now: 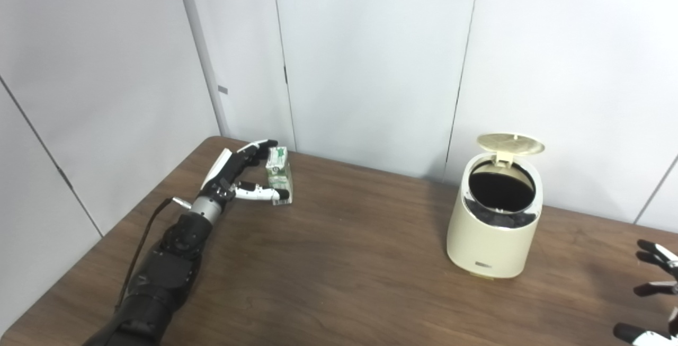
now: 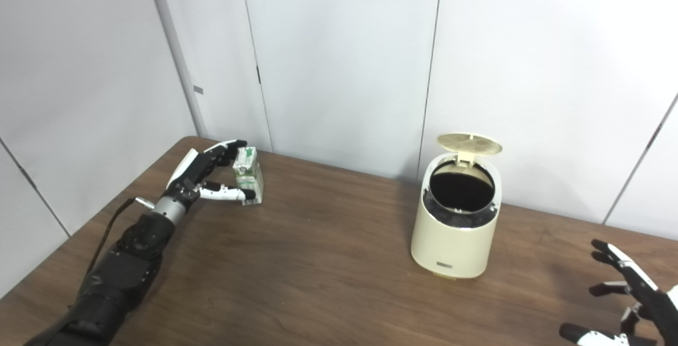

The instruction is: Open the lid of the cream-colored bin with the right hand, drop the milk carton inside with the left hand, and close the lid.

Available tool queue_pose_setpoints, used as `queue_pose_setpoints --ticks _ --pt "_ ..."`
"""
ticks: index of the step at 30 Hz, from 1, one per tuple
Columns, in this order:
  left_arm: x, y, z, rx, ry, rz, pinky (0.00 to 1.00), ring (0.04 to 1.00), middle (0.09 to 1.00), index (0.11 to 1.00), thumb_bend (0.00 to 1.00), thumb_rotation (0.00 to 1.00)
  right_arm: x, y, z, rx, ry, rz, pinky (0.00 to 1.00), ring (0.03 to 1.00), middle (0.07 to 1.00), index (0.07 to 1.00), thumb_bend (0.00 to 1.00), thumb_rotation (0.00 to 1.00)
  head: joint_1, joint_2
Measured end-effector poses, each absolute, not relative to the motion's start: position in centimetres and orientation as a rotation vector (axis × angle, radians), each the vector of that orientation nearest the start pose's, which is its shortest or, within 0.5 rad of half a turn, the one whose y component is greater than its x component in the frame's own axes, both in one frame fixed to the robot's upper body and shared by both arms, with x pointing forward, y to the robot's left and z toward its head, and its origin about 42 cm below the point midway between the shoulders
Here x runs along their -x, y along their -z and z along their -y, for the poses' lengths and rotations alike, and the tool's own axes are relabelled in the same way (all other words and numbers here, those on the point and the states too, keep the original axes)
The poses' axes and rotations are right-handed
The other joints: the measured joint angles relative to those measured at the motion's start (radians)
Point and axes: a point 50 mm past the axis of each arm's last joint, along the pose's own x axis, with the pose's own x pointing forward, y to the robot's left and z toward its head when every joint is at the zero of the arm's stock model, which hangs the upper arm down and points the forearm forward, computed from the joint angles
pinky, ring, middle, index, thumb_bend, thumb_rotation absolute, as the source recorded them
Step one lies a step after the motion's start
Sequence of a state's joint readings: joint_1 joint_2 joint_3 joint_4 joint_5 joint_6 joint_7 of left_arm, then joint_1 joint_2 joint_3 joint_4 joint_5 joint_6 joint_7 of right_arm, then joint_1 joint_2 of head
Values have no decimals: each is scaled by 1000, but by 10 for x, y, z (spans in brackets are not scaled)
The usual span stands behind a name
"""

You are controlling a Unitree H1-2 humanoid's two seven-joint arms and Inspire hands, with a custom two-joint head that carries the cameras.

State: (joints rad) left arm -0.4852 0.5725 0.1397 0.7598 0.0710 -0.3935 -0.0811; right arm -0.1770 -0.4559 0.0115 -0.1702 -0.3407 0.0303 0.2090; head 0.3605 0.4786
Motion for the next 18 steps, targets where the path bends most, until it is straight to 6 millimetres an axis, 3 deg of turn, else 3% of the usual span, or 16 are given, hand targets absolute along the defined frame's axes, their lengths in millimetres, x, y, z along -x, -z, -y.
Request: queue_pose_setpoints --ticks 14,18 --pt "-420 -168 -456 -522 -143 124 869 863 847 859 979 91 -324 -210 318 824 -176 200 225 706 897 934 938 610 -14 11" --pt "-422 -164 -458 -516 -146 108 829 845 835 848 989 97 -322 -213 317 830 -182 210 230 704 899 935 931 598 -14 14"
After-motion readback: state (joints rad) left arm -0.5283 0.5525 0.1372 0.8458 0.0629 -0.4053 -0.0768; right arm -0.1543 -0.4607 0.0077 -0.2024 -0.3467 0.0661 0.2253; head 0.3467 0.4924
